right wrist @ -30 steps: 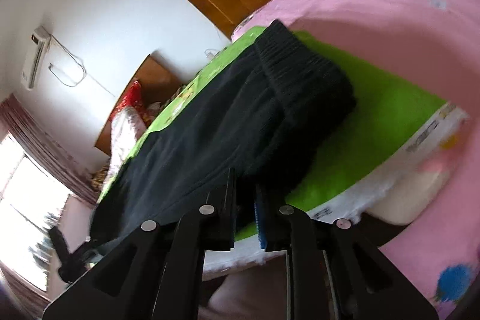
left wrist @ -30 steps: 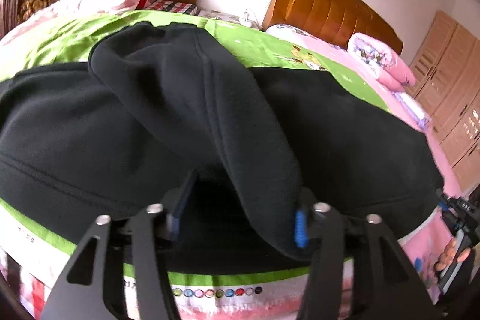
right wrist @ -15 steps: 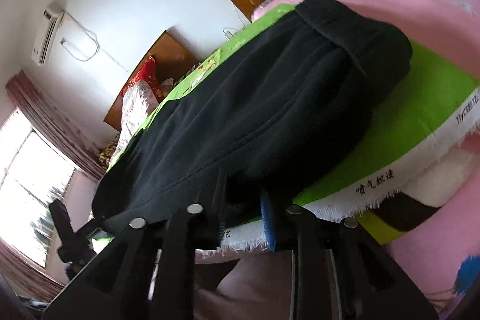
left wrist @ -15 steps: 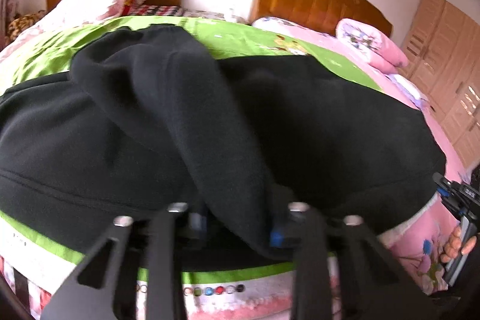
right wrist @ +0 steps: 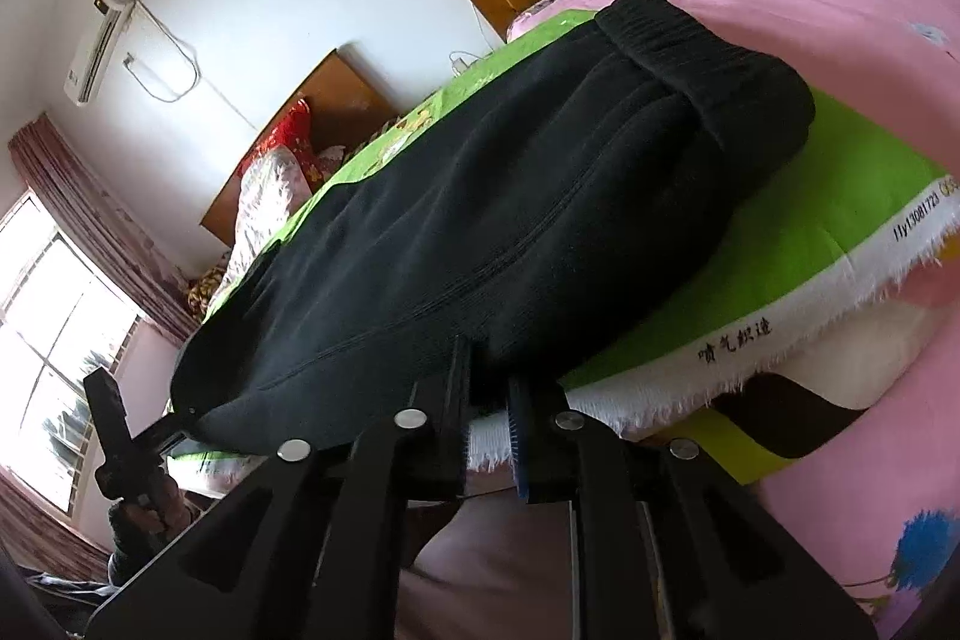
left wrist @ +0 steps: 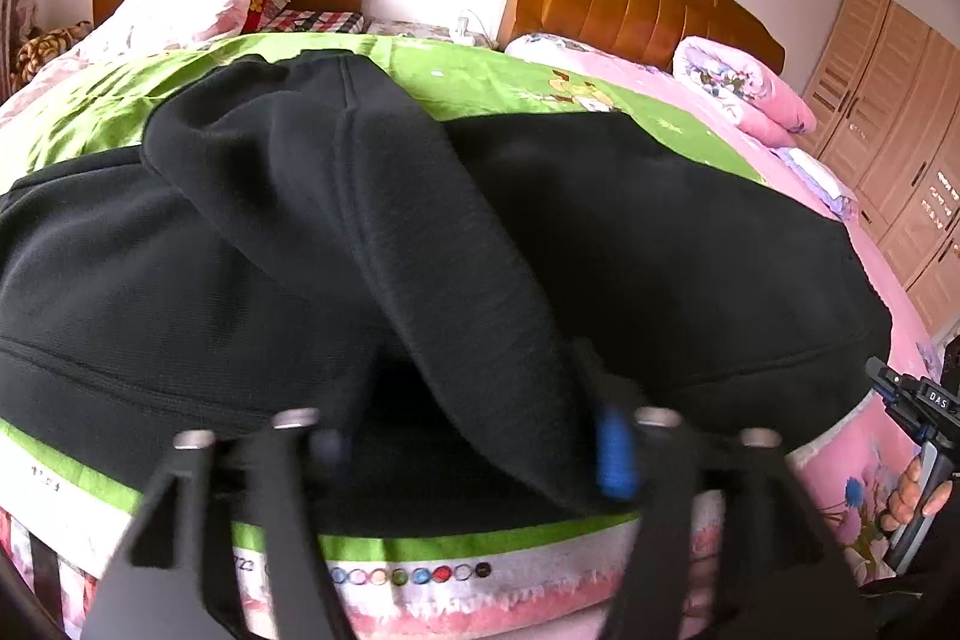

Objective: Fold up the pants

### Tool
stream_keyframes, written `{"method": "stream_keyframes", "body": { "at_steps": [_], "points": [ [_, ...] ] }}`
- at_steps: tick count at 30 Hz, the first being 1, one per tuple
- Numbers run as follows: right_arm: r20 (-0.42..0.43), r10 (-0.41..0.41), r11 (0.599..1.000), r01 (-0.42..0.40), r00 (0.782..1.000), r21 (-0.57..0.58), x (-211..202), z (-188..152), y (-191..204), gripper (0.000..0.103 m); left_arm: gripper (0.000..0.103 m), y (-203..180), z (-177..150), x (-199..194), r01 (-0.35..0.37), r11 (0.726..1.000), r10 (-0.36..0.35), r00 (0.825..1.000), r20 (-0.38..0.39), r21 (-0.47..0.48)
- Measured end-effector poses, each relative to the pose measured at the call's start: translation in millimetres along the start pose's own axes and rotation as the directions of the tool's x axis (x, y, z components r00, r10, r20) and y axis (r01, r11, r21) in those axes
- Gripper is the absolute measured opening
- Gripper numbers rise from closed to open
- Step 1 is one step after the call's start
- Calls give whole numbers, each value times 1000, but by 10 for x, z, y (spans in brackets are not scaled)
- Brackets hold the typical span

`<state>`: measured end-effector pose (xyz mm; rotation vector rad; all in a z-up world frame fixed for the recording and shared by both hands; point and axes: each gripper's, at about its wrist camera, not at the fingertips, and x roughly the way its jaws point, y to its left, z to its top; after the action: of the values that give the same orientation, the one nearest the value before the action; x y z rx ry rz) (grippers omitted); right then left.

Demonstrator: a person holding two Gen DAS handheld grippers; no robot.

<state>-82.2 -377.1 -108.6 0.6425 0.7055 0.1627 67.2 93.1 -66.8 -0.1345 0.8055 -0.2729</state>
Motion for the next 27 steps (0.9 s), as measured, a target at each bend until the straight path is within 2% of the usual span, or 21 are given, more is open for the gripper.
{"method": "stream_keyframes", "body": {
  "at_steps": [2,3,5,7,8,9,11,13,16,18,21,22,24,26,27],
  "points": [
    [-18,-17,1000,17,1000,16,-74,1,-9,22,81,67,14,-91,-20,1000,20,1000,21,-9],
    [-11,-54,998,55,998,12,-125,10,16,25,84,116,26,-146,-28,999,28,999,37,-18],
    [57,-138,989,141,989,-34,-301,27,114,27,91,295,70,-310,-46,997,51,995,81,-56],
    [155,-162,976,181,975,-118,-419,102,362,31,97,509,120,-467,-42,993,56,991,123,-113],
    [179,-153,972,181,972,-152,-416,126,492,39,98,589,146,-519,-46,990,63,989,132,-132],
    [190,-132,965,169,973,-198,-365,163,654,63,99,655,177,-556,-66,986,88,986,139,-154],
    [165,-72,947,119,984,-299,-136,214,1017,99,101,761,279,-612,-136,971,165,976,140,-197],
    [110,-45,912,86,993,-402,181,226,1404,99,101,793,383,-660,-132,968,164,976,142,-211],
    [52,-73,815,89,996,-573,718,185,1976,99,101,702,573,-699,-121,974,150,978,146,-193],
    [5,-61,764,50,998,-644,1055,184,2307,99,101,549,746,-580,-139,981,154,982,108,-138],
    [-49,-76,717,20,996,-696,1400,205,2575,98,101,381,995,-280,-188,979,192,980,48,-78],
    [-56,-94,705,26,994,-709,1508,228,2633,98,101,357,1043,-201,-206,975,208,978,18,-85],
    [-63,-135,686,47,989,-726,1709,277,2697,98,101,425,1110,-131,-177,976,180,984,10,-123],
    [-79,-160,697,57,984,-715,1851,300,2632,98,101,682,1101,-204,-165,967,175,984,39,-192],
    [-98,-172,721,57,980,-691,1900,291,2591,98,101,812,1071,-254,-171,961,186,981,50,-217]
  ]
}}
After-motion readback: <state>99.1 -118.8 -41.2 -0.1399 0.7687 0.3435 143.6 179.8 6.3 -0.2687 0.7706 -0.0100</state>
